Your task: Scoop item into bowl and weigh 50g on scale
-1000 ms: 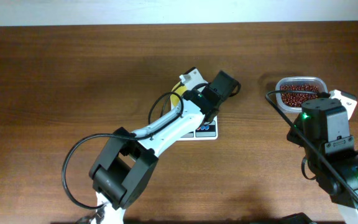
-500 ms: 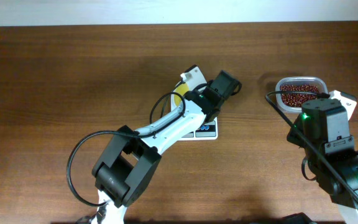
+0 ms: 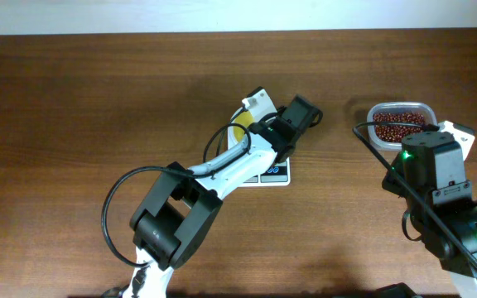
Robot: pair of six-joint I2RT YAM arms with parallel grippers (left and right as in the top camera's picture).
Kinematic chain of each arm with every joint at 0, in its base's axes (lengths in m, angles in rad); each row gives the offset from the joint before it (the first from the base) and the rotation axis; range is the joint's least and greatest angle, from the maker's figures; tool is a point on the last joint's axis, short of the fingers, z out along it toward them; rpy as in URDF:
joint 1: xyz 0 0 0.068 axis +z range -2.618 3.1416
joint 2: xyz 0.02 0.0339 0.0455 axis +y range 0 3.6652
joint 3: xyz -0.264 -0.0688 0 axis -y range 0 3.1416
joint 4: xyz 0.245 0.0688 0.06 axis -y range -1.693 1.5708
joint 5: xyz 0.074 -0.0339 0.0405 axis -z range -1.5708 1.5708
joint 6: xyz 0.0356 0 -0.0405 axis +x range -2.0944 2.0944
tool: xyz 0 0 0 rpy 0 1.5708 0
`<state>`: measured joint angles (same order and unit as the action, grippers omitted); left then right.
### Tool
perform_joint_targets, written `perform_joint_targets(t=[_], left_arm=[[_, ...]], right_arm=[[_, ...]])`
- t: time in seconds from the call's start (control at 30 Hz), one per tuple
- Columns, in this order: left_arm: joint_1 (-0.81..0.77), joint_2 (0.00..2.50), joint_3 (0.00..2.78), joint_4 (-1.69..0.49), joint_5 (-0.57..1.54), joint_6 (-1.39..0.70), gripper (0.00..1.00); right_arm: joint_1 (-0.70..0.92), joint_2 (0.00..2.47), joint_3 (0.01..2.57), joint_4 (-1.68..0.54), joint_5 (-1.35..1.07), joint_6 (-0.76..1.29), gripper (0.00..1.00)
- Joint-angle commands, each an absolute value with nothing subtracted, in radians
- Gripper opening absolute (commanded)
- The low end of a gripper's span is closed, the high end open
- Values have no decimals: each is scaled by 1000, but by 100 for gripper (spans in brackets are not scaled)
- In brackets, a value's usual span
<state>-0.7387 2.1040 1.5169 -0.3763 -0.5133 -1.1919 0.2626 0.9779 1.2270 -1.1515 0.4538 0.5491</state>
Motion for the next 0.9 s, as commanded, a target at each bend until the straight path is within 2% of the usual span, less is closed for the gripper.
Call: perform_joint_targets(t=[0.0,0.87], left_arm=[[-739,2114,1530,-376,-566,-1172,0],[-730,2113,1530,-348,-706,-1127,0]], right_arm=[[267,968,1248,-1153,452,554,4],[267,968,1248,-1163,426,554,4]])
